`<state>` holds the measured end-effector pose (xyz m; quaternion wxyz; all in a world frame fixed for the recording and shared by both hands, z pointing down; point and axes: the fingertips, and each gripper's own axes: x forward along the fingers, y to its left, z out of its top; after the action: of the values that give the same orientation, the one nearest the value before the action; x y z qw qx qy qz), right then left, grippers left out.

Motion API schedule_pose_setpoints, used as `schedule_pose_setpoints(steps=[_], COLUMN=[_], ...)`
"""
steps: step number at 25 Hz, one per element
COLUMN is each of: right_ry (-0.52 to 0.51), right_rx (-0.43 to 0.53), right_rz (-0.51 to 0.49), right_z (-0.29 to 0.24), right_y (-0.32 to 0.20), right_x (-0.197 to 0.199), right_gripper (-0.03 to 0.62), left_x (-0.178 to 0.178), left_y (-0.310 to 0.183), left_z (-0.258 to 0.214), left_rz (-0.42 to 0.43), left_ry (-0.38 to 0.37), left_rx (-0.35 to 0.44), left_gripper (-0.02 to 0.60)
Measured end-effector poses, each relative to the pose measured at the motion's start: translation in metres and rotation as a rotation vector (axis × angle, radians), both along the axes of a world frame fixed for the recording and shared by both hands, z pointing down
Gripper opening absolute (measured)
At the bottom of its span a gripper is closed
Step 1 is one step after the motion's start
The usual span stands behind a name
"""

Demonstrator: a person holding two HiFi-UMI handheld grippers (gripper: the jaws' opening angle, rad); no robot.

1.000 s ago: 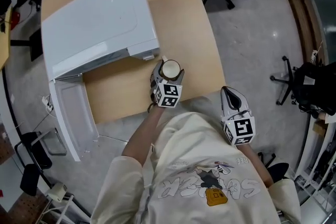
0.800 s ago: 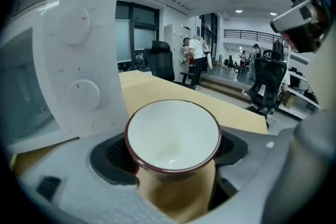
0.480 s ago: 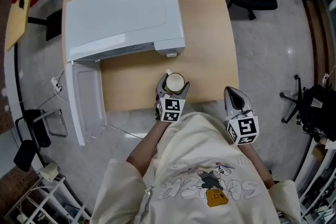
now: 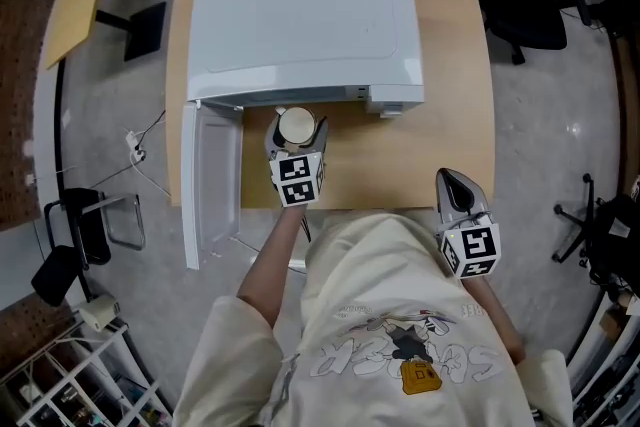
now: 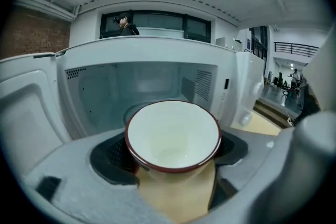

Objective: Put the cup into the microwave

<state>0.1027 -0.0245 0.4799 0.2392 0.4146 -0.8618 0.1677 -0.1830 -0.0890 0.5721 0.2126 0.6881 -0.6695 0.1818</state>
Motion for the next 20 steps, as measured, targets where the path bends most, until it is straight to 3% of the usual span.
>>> schedule_pose_setpoints(steps=[4, 9, 16, 20], right_ry=[0.026, 0.105, 0.151, 0.148], right_rx=[0.012, 0.005, -0.009, -0.015], right_rz=[0.082, 0.200, 0.300, 0.311], right_z=[-0.004, -0.006, -0.011, -0.010], right_y=[0.005, 0.022, 0.042, 0.046], right_x=[0.003, 0.021, 0.030, 0.030], right_gripper=[0.006, 0.006, 0.006, 0.006], left_x=[-0.018, 0.000, -0.007, -0.005], left_y=[-0.049, -0.095, -0.131, -0.135], left_z=[-0.004, 0.011, 0.011, 0.008], left_rz=[0.008, 0.051, 0.011, 0.022], left_ry=[-0.018, 0.003, 0.039, 0.020], left_rx=[0.046, 0.074, 0.137, 0.161], left_gripper=[0.405, 0.405, 0.407, 0.411])
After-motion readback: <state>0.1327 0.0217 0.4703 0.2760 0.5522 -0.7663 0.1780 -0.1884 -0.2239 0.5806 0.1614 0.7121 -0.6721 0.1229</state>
